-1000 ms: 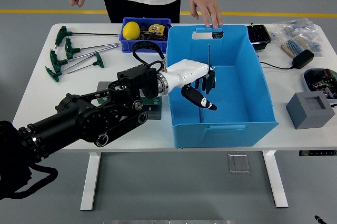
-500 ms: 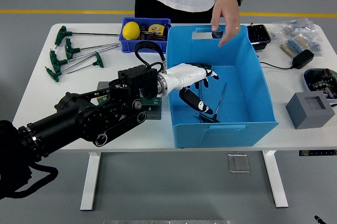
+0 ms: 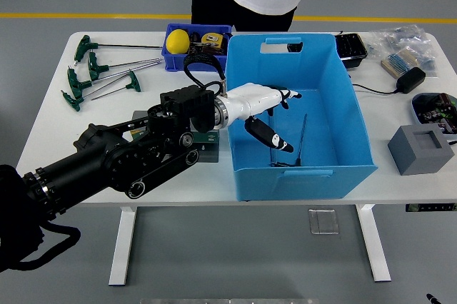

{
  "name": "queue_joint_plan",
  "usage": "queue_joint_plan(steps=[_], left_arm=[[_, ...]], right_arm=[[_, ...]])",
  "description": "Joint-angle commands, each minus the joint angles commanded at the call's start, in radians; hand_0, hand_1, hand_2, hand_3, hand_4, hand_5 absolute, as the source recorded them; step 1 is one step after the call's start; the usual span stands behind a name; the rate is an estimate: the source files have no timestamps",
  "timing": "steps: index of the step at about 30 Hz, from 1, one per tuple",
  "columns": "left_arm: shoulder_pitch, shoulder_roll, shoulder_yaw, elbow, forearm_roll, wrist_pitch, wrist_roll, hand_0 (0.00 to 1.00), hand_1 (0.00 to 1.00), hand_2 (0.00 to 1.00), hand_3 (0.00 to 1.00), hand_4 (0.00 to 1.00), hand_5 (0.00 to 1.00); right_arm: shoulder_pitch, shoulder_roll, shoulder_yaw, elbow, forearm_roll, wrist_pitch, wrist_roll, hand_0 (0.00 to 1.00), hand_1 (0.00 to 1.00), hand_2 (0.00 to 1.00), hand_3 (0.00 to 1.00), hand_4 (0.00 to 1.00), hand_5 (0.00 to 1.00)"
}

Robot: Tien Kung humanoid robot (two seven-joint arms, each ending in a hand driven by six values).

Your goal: Lift tool from toolbox,place it in box,lift tool from toolbox,place it in box

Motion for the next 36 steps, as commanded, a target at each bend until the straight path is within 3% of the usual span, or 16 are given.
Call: queue_joint_plan(steps=[1,6,7,12,13,18,25,31,34,36], left_arm=[[0.002,0.000,-0.003,-0.003,0.001,0.001,0.000,0.734,0.787,0.930,0.998,0.998,0.639],[0.024,0.003,-0.027,-0.019,0.008,0.006,-0.004,0.734,0.787,0.930,0.998,0.998,0.639],[0.031,0.004,-0.035,-0.018,0.011,0.009,-0.009,0.911,0.980,0.998,0.998,0.998,0.643],[0.061,0.012,-0.076,-0.007,0.049,0.045,-0.047,0.911,0.980,0.998,0.998,0.998,0.643],[0.067,0.015,-0.084,-0.005,0.052,0.056,-0.052,0.998,0.998,0.998,0.998,0.998,0.666],[0.105,0.041,-0.130,0.000,0.096,0.152,-0.045,0.998,0.998,0.998,0.998,0.998,0.666],[0.154,0.096,-0.235,-0.052,0.192,0.127,-0.038,0.998,0.998,0.998,0.998,0.998,0.672],[0.202,0.158,-0.377,-0.124,0.263,0.085,-0.019,0.998,0.998,0.998,0.998,0.998,0.661],[0.240,0.194,-0.432,-0.162,0.266,0.086,-0.014,0.998,0.998,0.998,0.998,0.998,0.661],[0.272,0.209,-0.471,-0.183,0.256,0.110,-0.015,0.998,0.998,0.998,0.998,0.998,0.661]], right_arm=[[-0.001,0.000,0.001,0.000,-0.001,0.000,0.000,0.599,0.517,0.612,0.690,0.915,0.940],[-0.005,0.003,0.002,0.000,-0.005,0.001,-0.003,0.599,0.517,0.612,0.690,0.915,0.940],[-0.007,0.004,0.002,0.000,-0.004,0.001,-0.003,0.600,0.518,0.610,0.689,0.915,0.938],[-0.009,0.006,0.002,0.000,-0.002,0.001,-0.002,0.600,0.518,0.610,0.689,0.915,0.938],[-0.010,0.006,0.002,0.000,-0.002,0.001,-0.002,0.600,0.517,0.608,0.690,0.915,0.938],[-0.012,0.008,0.000,0.000,0.006,0.000,0.000,0.600,0.517,0.608,0.690,0.915,0.938],[-0.015,0.011,-0.001,0.000,0.012,-0.002,0.000,0.599,0.518,0.610,0.691,0.914,0.938],[-0.012,0.012,0.003,0.000,0.017,-0.003,0.002,0.599,0.518,0.609,0.690,0.914,0.938],[-0.010,0.013,0.011,0.000,0.015,-0.003,0.002,0.599,0.518,0.609,0.690,0.914,0.938],[-0.009,0.014,0.012,0.000,0.017,-0.004,0.003,0.599,0.518,0.609,0.690,0.914,0.938]])
